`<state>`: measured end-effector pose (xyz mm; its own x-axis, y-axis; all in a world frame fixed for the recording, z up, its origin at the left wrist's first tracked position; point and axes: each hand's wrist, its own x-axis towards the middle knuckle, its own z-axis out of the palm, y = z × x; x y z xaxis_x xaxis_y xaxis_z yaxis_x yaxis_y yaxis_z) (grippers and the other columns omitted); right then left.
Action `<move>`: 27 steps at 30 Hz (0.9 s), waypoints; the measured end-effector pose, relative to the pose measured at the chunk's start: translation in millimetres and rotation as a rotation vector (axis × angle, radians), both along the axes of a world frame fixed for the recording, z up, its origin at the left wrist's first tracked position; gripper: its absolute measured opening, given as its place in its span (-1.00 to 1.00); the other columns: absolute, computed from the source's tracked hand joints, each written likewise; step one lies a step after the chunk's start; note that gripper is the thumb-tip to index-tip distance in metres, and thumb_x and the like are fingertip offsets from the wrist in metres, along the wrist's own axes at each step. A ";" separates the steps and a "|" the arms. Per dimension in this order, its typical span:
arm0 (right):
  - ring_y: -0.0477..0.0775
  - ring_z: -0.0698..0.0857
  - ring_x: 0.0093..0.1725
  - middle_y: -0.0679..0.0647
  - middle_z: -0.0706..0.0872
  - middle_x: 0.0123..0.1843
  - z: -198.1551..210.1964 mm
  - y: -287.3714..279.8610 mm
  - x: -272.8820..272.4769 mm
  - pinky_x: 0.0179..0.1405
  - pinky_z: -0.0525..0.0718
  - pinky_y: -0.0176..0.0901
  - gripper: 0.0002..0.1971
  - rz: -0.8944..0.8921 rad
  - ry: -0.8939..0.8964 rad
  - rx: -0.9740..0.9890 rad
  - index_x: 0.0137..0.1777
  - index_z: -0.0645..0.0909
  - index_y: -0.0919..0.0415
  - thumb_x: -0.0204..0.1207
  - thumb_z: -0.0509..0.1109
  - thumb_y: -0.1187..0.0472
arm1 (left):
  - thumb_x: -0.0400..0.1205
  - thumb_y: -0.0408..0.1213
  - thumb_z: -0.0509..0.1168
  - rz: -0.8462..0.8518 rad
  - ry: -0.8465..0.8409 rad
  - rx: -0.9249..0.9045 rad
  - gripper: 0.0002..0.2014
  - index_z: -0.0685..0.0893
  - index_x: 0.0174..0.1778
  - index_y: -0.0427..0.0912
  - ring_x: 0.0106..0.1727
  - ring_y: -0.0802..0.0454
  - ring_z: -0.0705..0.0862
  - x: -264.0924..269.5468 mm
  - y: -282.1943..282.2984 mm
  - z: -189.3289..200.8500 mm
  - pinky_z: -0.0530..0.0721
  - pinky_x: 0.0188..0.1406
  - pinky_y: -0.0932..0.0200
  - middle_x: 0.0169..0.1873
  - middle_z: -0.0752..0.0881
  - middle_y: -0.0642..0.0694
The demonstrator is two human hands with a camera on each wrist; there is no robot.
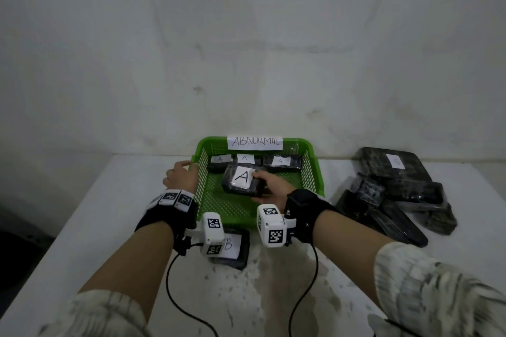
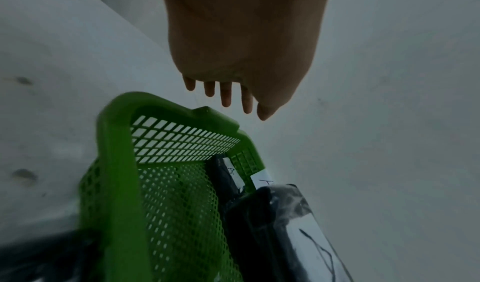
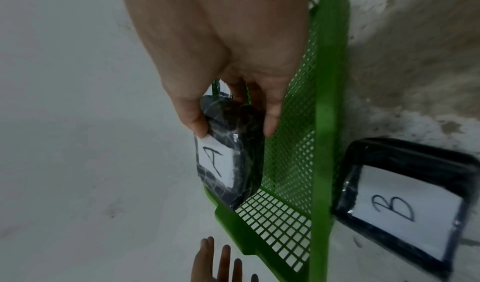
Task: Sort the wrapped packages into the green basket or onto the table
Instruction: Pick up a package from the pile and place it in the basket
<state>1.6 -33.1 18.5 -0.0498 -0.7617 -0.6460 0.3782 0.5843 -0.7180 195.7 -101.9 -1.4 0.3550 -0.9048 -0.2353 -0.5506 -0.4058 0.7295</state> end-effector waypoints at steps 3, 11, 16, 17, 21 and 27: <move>0.20 0.66 -0.01 0.22 0.63 0.02 -1.0 -23.5 7.7 -0.03 0.67 0.03 -0.57 0.036 0.039 0.047 0.40 0.48 0.39 0.59 0.40 0.20 | 0.63 -0.02 0.21 -0.005 0.002 0.025 -0.58 0.51 0.35 -0.16 0.39 -0.32 0.43 5.4 -19.1 -12.9 0.33 0.38 -0.02 0.36 0.51 -0.38; 0.34 0.64 0.29 0.32 0.65 0.34 -29.0 -78.5 29.5 0.09 0.64 0.09 -0.54 0.083 0.155 0.112 0.37 0.55 0.40 0.51 0.48 0.24 | 0.72 -0.16 0.08 -0.122 0.185 0.127 -0.59 0.49 0.35 -0.39 0.27 -0.34 0.58 10.3 -40.8 -40.1 0.53 0.31 -0.14 0.28 0.59 -0.42; 0.32 0.58 0.35 0.26 0.64 0.28 -45.5 -94.3 43.2 0.10 0.63 0.01 -0.57 0.147 0.199 0.123 0.33 0.56 0.43 0.50 0.50 0.27 | 0.73 -0.22 0.06 -0.152 0.161 0.107 -0.63 0.48 0.37 -0.36 0.27 -0.33 0.58 12.3 -40.2 -42.5 0.54 0.31 -0.12 0.27 0.59 -0.41; 0.33 0.58 0.35 0.28 0.65 0.30 -48.3 -96.5 46.3 0.10 0.65 0.03 -0.56 0.157 0.205 0.121 0.32 0.57 0.44 0.48 0.52 0.28 | 0.73 -0.23 0.06 -0.156 0.144 0.099 -0.63 0.48 0.37 -0.36 0.27 -0.33 0.57 12.6 -40.5 -43.4 0.53 0.30 -0.08 0.27 0.59 -0.41; 0.35 0.62 0.32 0.34 0.65 0.33 -57.9 -100.7 51.3 0.15 0.68 0.18 -0.61 0.136 0.200 0.137 0.25 0.60 0.46 0.44 0.53 0.40 | 0.74 -0.24 0.05 -0.157 0.146 0.091 -0.64 0.46 0.39 -0.35 0.29 -0.32 0.55 12.1 -39.2 -40.9 0.53 0.28 -0.10 0.28 0.58 -0.40; 0.32 0.55 0.36 0.29 0.56 0.43 -50.8 -91.9 34.9 0.18 0.59 0.12 -0.49 0.178 0.205 0.102 0.44 0.46 0.44 0.52 0.46 0.31 | 0.73 -0.16 0.07 -0.154 0.261 0.219 -0.58 0.38 0.45 -0.32 0.30 -0.31 0.56 12.7 -39.8 -30.5 0.52 0.34 -0.15 0.33 0.55 -0.36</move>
